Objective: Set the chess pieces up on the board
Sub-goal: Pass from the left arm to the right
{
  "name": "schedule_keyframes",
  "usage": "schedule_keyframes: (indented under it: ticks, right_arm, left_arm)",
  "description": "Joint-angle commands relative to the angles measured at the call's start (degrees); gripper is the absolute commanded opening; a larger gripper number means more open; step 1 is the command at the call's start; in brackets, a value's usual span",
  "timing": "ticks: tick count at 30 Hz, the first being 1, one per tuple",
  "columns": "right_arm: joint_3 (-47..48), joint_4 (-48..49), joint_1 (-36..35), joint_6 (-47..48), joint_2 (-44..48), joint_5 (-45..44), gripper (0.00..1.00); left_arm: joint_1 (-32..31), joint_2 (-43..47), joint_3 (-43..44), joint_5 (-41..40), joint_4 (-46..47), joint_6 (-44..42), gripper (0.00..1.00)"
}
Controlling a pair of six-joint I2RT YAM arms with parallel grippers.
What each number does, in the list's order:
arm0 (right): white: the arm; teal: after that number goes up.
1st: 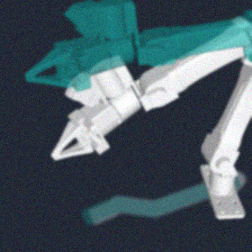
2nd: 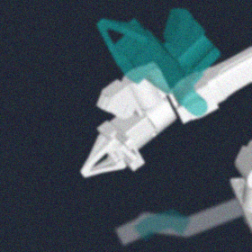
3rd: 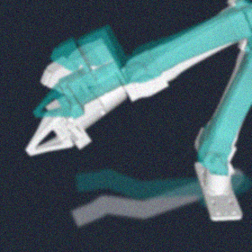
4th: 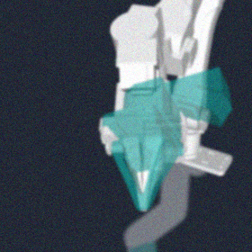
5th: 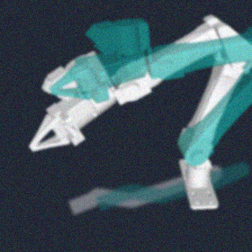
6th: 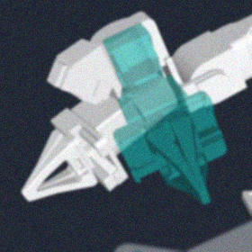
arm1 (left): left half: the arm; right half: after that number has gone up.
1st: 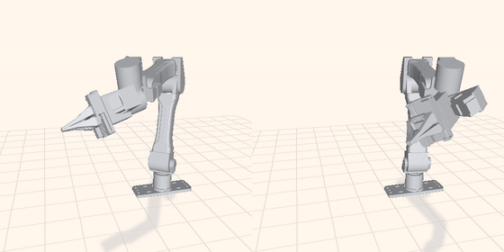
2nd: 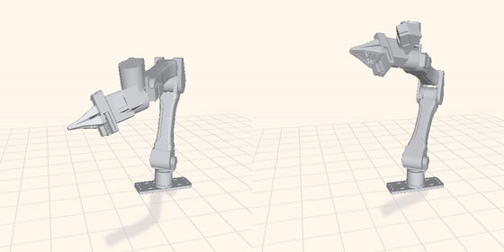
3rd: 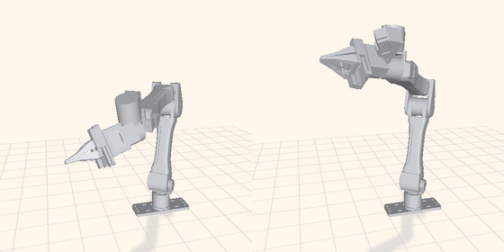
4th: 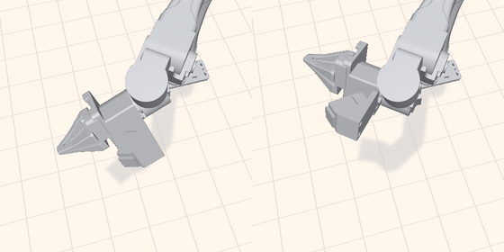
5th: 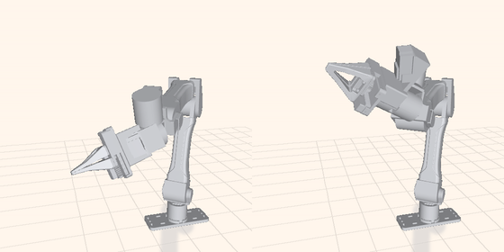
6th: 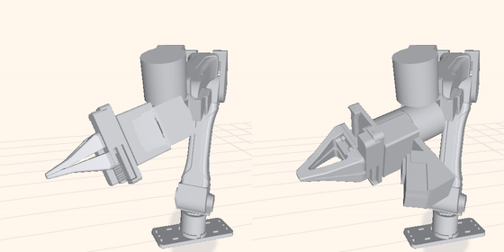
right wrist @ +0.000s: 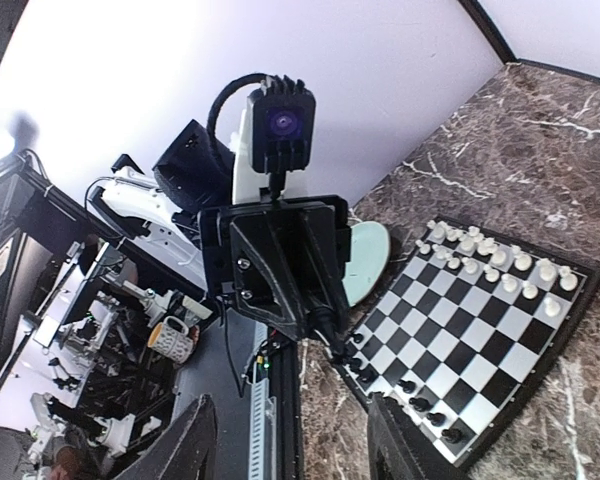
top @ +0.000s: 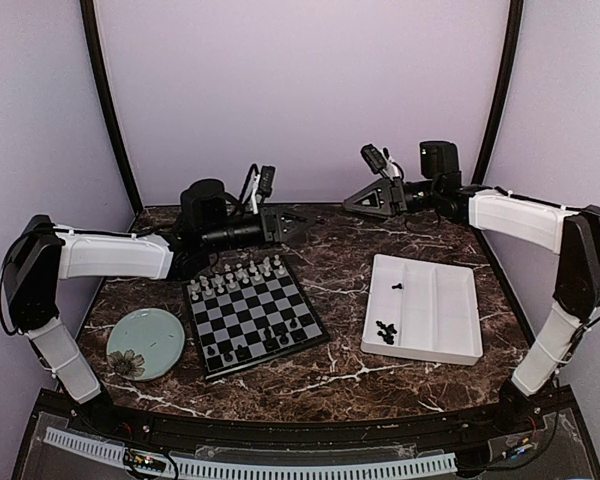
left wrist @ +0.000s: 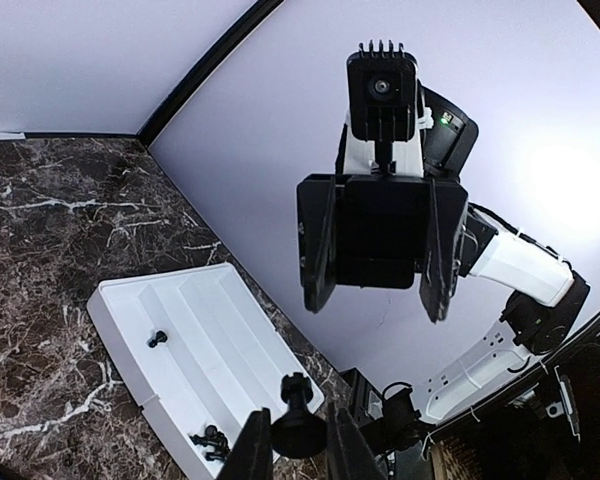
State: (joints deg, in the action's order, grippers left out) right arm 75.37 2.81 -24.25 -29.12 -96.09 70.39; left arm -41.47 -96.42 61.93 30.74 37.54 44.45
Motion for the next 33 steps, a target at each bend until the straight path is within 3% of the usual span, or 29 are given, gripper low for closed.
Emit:
schedule_keyframes:
  ticks: [1,14,33]
  right_arm:
    - [-1.15,11.82,-2.13,-10.21,-1.2,1.8,0.55]
    - [1.71,7.93,-5.29,-8.72,-4.84,0.38,0.58]
    - [-0.84,24.16,-5.98,-20.88,-5.9,2.73,0.37]
  left_arm:
    - [0.09,2.31,-0.82,-0.48,4.86,1.28,0.04]
    - [0.08,1.28,-1.72,1.1,9.61,4.23,0.05]
    - [0.08,-0.76,-0.58,3.56,9.58,5.23,0.05]
